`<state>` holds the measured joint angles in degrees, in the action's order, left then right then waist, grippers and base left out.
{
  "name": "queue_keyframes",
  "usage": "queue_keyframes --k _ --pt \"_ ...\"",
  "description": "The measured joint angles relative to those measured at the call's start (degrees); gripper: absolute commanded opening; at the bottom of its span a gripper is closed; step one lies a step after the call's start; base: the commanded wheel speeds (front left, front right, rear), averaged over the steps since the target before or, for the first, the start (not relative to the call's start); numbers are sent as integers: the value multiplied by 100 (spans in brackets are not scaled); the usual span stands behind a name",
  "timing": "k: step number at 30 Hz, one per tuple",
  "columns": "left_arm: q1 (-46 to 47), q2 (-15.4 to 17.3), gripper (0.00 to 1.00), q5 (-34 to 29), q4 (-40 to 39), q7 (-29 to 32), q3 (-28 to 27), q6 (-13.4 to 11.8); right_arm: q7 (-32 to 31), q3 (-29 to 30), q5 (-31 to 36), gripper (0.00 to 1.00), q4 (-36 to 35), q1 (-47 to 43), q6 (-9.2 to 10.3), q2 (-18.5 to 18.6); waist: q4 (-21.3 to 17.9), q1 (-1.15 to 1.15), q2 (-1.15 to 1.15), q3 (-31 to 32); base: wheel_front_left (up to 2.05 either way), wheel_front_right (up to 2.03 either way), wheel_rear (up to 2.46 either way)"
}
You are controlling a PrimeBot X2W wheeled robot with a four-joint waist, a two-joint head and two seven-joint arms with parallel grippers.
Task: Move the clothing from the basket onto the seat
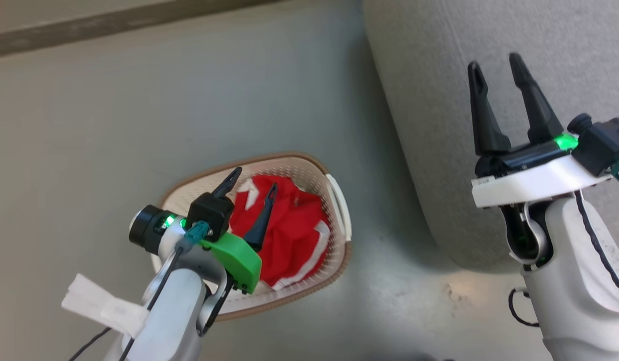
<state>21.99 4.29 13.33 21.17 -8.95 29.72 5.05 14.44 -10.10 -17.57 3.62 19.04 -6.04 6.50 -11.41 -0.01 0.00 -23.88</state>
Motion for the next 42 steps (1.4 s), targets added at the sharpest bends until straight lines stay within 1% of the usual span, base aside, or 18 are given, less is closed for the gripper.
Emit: queue_keyframes --k 4,7,20,27,36,42 --pt "165 -1 100 -5 214 123 26 5 3 -19 -8 100 -96 112 -2 -94 -202 0 0 -239 0 0 0" --pt "287 0 100 -48 385 202 46 25 15 -30 -13 100 -159 195 -48 -121 -352 0 0 -418 0 0 0" --pt "780 63 100 -93 1266 445 71 83 16 19 -66 100 -339 407 -51 -265 -937 0 0 -1146 0 0 0" --pt "983 70 100 -91 1738 560 29 98 16 8 -66 100 -392 457 -53 -294 -1085 0 0 -1427 0 0 0" --pt "1321 71 100 -75 2310 748 -58 86 16 -38 -68 100 -526 567 -101 -321 -1231 0 0 -1786 0 0 0" --pt "1486 162 100 -71 2671 892 -200 -76 16 -86 -81 100 -653 653 -102 -334 -1321 0 0 -2016 0 0 0"
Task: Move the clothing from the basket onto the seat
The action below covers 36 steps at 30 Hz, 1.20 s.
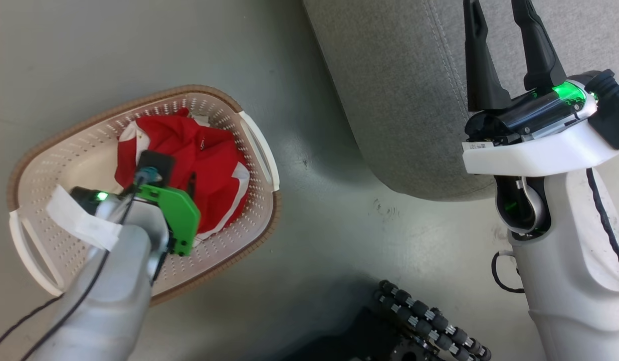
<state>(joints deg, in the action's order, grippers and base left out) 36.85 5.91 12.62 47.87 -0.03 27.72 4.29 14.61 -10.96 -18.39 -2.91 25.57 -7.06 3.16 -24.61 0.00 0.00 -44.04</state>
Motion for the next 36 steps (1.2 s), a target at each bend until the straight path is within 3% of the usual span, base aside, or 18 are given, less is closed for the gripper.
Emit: queue_keyframes --k 5,23,24,25,26,36 --pt "193 108 100 -1 264 7 -148 -181 0 -32 0 100 -64 20 0 -19 -72 0 0 -173 0 0 0" --pt "513 36 100 126 1192 459 -235 -327 1 -38 -36 100 -138 76 0 -63 -144 0 0 -400 0 0 0" --pt "533 26 85 140 1230 458 -246 -328 1 -38 -36 100 -138 83 -1 -63 -139 0 0 -398 0 0 0" --pt "548 21 31 138 1254 459 -250 -328 1 -42 -36 100 -138 90 -1 -63 -135 0 0 -396 0 0 0" --pt "563 15 0 138 1282 481 -249 -330 1 -46 -36 100 -138 93 -1 -63 -131 0 0 -392 0 0 0" --pt "682 -58 0 137 1473 458 -196 -331 1 -56 -36 100 -116 94 -1 -64 -102 0 0 -298 0 0 0"
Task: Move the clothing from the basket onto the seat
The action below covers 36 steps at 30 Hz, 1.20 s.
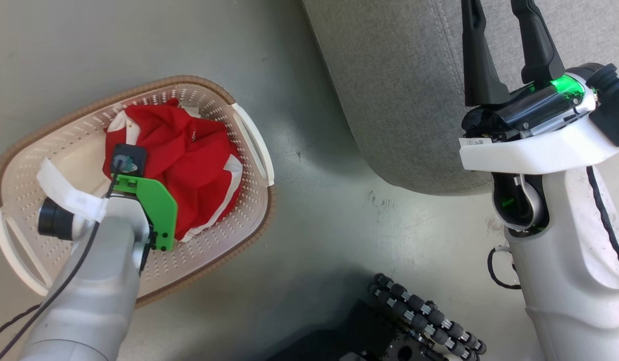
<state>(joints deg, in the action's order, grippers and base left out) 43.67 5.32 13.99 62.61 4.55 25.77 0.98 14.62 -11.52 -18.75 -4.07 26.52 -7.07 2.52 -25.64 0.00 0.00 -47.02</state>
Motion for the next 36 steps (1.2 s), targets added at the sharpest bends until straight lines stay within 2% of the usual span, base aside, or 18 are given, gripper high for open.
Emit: queue_keyframes --k 9,18,30,36 --pt "1 -144 0 -5 22 -303 70 4 0 7 80 100 135 -1 0 0 129 0 0 281 0 0 0" --pt "-16 -280 0 57 -20 -716 205 207 0 67 189 100 315 -30 -1 142 433 0 0 695 0 0 0" --pt "-383 -302 0 706 -403 -1386 236 413 0 -46 282 100 664 -290 -5 482 962 0 0 1335 0 0 0" --pt "-648 -311 0 1078 -815 -1656 527 489 0 -42 303 100 834 -408 -5 591 1315 0 0 1795 0 0 0"
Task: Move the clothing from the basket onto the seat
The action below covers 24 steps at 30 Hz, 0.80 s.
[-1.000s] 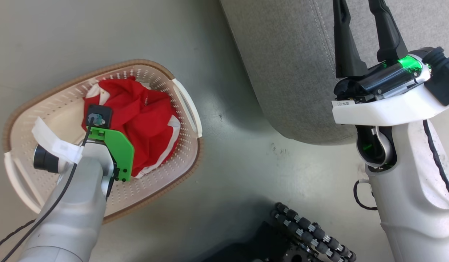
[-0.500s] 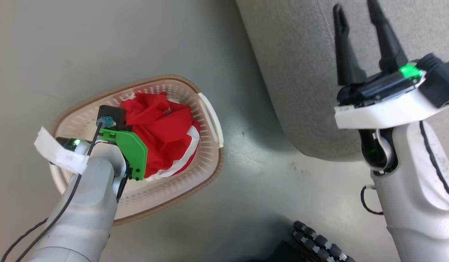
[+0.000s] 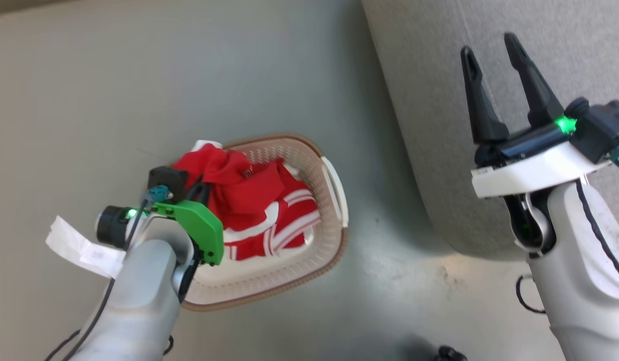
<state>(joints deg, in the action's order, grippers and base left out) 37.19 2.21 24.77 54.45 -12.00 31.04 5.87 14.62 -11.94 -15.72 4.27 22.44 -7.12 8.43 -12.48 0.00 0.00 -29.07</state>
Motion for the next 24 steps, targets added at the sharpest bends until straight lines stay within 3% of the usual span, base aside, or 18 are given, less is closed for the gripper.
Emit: queue_keyframes --k 24 --pt "-309 -7 0 530 -1602 -224 523 112 -1 136 -37 100 485 -1099 0 113 861 0 0 1590 0 0 0"
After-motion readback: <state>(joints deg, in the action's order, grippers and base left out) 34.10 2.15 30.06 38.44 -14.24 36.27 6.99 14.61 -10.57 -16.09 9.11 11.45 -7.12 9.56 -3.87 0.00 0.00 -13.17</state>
